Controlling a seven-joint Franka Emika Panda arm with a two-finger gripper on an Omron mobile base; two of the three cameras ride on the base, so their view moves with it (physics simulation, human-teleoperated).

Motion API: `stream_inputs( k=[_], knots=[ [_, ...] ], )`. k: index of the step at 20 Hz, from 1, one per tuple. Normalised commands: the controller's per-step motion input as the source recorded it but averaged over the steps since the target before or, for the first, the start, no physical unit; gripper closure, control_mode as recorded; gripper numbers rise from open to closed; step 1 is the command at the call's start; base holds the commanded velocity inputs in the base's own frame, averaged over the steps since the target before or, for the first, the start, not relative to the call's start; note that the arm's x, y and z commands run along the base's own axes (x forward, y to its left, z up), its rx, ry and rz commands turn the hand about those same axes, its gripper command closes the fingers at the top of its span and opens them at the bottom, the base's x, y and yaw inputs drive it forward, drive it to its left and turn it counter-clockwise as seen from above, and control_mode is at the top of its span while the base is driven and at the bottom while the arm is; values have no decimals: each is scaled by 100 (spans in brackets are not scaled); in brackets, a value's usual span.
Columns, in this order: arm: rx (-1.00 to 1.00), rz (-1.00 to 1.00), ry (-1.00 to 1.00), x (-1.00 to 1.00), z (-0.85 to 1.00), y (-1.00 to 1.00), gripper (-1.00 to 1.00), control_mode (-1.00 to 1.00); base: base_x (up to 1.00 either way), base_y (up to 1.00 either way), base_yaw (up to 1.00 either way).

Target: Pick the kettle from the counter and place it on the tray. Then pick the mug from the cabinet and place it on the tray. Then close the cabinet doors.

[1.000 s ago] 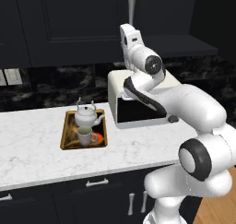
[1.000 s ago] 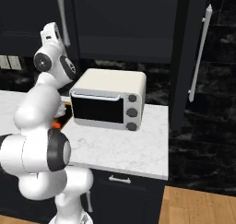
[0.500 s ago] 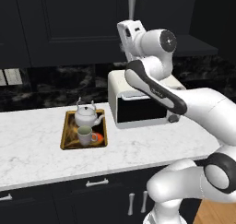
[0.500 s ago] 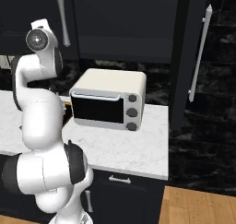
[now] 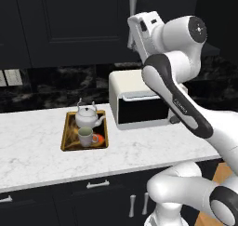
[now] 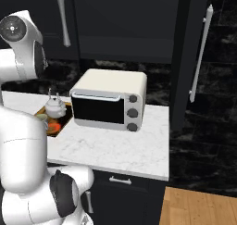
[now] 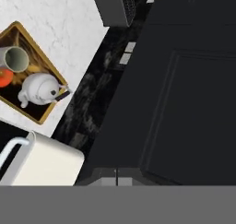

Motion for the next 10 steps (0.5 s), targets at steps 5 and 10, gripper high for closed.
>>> stream_inputs(
  k=[5,10],
  knots=[
    [2,-6,-2,-84,6,-42,100,-100,0,0,0],
    [5,-1,0,-21,-1,-37,100,-100,0,0,0]
  ],
)
